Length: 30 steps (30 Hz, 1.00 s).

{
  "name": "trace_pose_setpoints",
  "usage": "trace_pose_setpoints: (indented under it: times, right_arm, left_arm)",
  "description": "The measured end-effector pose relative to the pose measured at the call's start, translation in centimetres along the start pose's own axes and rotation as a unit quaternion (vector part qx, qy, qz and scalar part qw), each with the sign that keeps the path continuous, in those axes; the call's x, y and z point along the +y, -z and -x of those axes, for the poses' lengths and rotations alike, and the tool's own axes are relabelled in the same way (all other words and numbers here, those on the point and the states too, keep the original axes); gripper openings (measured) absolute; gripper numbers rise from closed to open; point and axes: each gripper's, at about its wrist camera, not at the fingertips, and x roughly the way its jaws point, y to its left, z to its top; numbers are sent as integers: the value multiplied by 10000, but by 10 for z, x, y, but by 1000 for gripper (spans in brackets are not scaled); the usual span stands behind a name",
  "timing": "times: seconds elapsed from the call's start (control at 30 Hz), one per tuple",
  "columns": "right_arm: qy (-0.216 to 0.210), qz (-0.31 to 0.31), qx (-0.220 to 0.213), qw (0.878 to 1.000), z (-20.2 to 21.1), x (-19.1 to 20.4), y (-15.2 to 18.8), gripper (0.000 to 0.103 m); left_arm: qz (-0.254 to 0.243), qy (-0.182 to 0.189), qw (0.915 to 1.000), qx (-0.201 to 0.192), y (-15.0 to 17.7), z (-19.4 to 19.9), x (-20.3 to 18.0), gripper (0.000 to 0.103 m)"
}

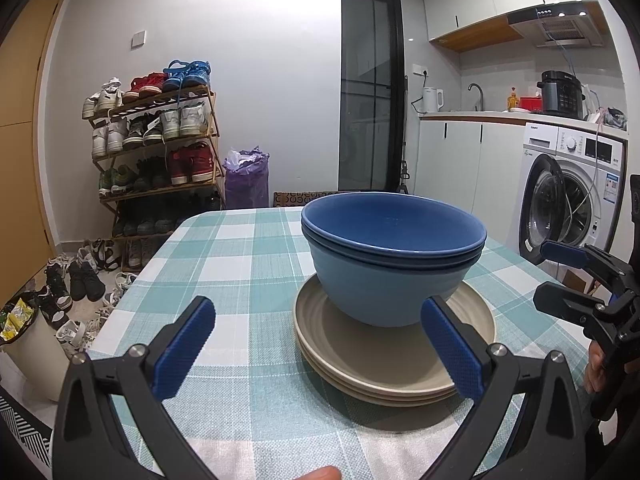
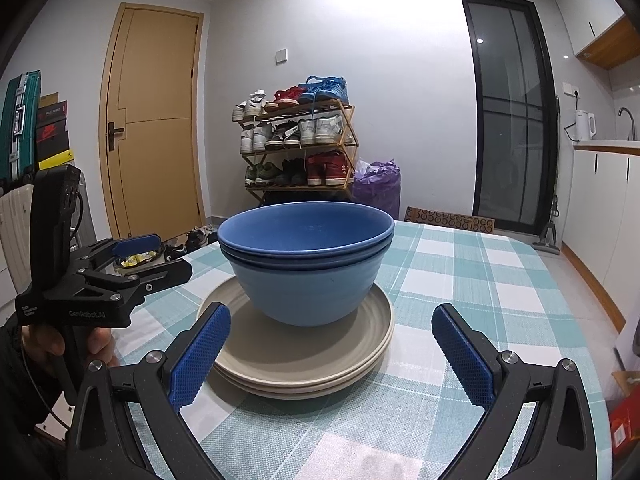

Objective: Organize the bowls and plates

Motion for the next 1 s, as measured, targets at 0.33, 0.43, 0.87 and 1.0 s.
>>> trace_pose_setpoints:
  times: [0.33, 0.43, 0.87, 1.0]
  right_arm:
    - [4, -18, -4, 10000, 0, -1, 0, 102]
    - [6, -21, -10, 10000, 0, -1, 0, 102]
    - [-19, -31, -7, 10000, -1, 1, -1, 102]
    - [-17, -32, -7, 10000, 0, 1, -1, 102]
  left_arm:
    - [-23, -13, 10000, -20, -1, 0, -1, 103]
    - [-32, -11, 10000, -28, -1, 0, -1, 103]
    - [-22, -37, 10000, -25, -1, 1, 0, 103]
    - [-22, -36, 10000, -29, -1, 1, 0, 103]
